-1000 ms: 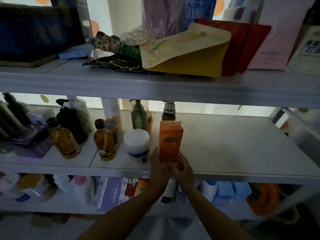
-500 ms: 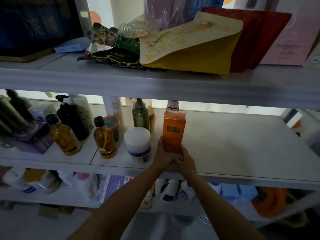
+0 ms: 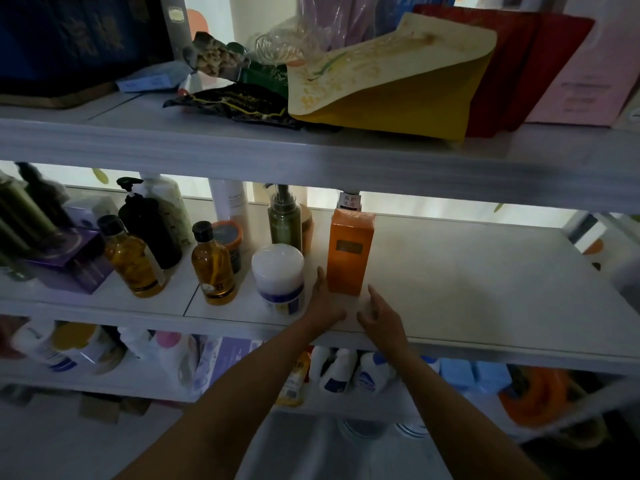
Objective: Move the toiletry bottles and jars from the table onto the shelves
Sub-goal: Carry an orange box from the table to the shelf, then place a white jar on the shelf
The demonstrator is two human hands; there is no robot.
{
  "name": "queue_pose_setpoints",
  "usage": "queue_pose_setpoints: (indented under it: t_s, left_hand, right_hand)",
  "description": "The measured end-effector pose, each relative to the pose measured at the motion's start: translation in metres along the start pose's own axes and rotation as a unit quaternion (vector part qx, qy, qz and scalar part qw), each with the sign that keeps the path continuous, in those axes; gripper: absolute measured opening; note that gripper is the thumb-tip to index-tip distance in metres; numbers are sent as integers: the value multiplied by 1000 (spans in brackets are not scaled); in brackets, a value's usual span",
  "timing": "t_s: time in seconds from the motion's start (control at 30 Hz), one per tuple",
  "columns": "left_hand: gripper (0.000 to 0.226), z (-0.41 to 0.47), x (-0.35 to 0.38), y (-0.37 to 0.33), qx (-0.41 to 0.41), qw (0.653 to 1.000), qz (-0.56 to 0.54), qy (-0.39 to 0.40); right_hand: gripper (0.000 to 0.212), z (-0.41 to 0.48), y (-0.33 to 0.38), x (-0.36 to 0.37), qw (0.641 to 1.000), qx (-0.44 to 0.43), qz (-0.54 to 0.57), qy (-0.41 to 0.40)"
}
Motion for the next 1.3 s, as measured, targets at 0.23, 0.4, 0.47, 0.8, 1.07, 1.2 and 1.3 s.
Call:
queue_pose_setpoints:
  t_s: [0.23, 0.4, 0.47, 0.8, 1.07, 1.2, 1.3]
  left_hand:
    - [106, -82, -4, -3, 154, 976, 135, 77]
    - [97, -118, -39, 29, 242, 941, 223, 81]
    - [97, -130, -74, 50, 250, 933, 251, 60]
    - [84, -219, -338, 236, 37, 932, 356, -51]
    - [95, -345, -514, 328, -98, 883, 416, -193]
    - [112, -394, -567, 376, -153, 868, 408, -237]
    - [119, -420, -598, 402, -200, 852, 406, -261]
  right_hand:
    - [93, -67, -10, -4, 954, -169, -240, 69]
    - [103, -111, 31, 23, 944, -209, -242, 75]
    - [94, -130, 62, 44, 941, -234, -232, 76]
    - [93, -243, 239, 229, 891, -350, -223, 184]
    - [87, -363, 404, 349, 806, -498, -201, 247]
    - [127, -417, 464, 399, 756, -548, -150, 323]
    - [133, -440, 495, 435, 739, -568, -141, 334]
Point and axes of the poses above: each hand's wrist, its own z-axis towards the middle knuckle, its own x-axis out of the palm, y = z × x, the point moved 10 cm from there along z, towards the middle knuckle, and after that the axes turned 12 degrees about -y, right-handed, at the moved point
